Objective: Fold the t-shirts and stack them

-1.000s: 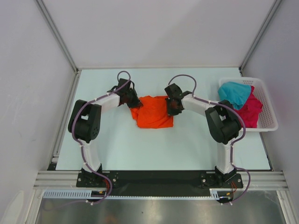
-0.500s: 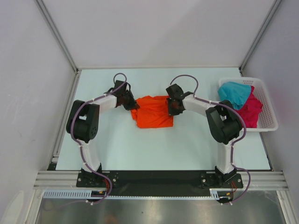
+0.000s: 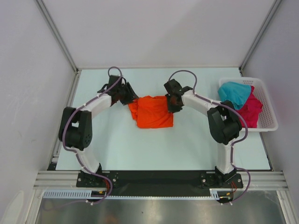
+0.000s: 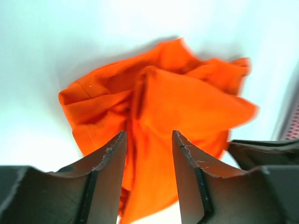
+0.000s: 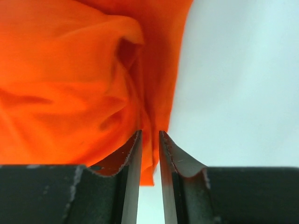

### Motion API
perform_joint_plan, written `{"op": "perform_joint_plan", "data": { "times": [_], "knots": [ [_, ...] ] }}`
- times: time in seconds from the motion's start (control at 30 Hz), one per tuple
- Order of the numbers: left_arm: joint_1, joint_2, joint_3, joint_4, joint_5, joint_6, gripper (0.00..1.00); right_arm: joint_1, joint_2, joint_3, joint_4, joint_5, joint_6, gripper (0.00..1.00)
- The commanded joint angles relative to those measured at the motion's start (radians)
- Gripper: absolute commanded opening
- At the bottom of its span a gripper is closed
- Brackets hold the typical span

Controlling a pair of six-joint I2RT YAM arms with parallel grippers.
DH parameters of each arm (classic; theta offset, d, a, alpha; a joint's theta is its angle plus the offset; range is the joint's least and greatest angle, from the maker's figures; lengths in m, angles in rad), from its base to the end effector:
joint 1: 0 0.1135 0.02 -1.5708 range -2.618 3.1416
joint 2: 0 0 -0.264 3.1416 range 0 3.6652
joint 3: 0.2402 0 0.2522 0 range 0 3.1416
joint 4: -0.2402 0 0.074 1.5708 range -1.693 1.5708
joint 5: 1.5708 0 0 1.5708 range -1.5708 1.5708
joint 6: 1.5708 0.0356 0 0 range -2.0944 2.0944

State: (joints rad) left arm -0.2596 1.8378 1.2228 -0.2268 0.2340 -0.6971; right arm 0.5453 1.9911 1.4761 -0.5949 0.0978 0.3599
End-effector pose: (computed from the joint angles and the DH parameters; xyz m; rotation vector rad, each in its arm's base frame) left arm 0.3813 -0.1098 0.1948 -0.4345 2.4728 -0.7022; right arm 0.3601 0.2144 0.1881 -0.2175 2.6723 0.1571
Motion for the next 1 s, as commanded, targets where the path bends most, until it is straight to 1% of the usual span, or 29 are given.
{"op": "perform_joint_plan", "data": {
  "times": [0.0, 0.1, 0.2, 0.33, 0.43, 0.67, 0.7, 0.77, 0.8, 0.87, 0.9, 0.97],
  "knots": [
    [0.005, -0.205, 0.006, 0.012, -0.073, 0.051, 0.50, 0.042, -0.087, 0.084, -0.062, 0.034, -0.015, 0.26],
    [0.005, -0.280, -0.009, 0.004, -0.084, 0.059, 0.51, 0.073, -0.092, 0.137, -0.077, 0.043, -0.013, 0.27],
    [0.000, -0.324, -0.048, -0.002, -0.078, 0.064, 0.53, 0.094, -0.071, 0.168, -0.082, 0.036, -0.016, 0.28],
    [-0.004, -0.370, -0.101, 0.000, -0.058, 0.059, 0.54, 0.104, 0.010, 0.237, -0.095, 0.033, -0.024, 0.27],
    [-0.024, -0.400, -0.149, 0.001, -0.058, 0.057, 0.54, 0.093, 0.057, 0.257, -0.082, 0.026, -0.041, 0.28],
    [-0.089, -0.462, -0.255, 0.000, -0.074, 0.068, 0.54, 0.044, 0.231, 0.387, -0.074, 0.019, -0.091, 0.27],
    [-0.099, -0.475, -0.279, 0.000, -0.075, 0.071, 0.54, 0.038, 0.276, 0.447, -0.080, 0.017, -0.105, 0.27],
    [-0.105, -0.488, -0.304, -0.006, -0.082, 0.073, 0.54, 0.021, 0.326, 0.512, -0.103, 0.019, -0.117, 0.26],
    [-0.109, -0.500, -0.328, -0.006, -0.084, 0.074, 0.54, 0.015, 0.375, 0.588, -0.114, 0.022, -0.130, 0.26],
    [-0.116, -0.512, -0.351, -0.009, -0.088, 0.076, 0.54, 0.005, 0.416, 0.665, -0.150, 0.026, -0.139, 0.26],
    [-0.118, -0.520, -0.371, -0.008, -0.090, 0.076, 0.54, 0.004, 0.454, 0.737, -0.166, 0.028, -0.142, 0.26],
    [-0.127, -0.522, -0.390, -0.008, -0.093, 0.076, 0.54, -0.002, 0.475, 0.802, -0.198, 0.026, -0.147, 0.26]
  ]
}}
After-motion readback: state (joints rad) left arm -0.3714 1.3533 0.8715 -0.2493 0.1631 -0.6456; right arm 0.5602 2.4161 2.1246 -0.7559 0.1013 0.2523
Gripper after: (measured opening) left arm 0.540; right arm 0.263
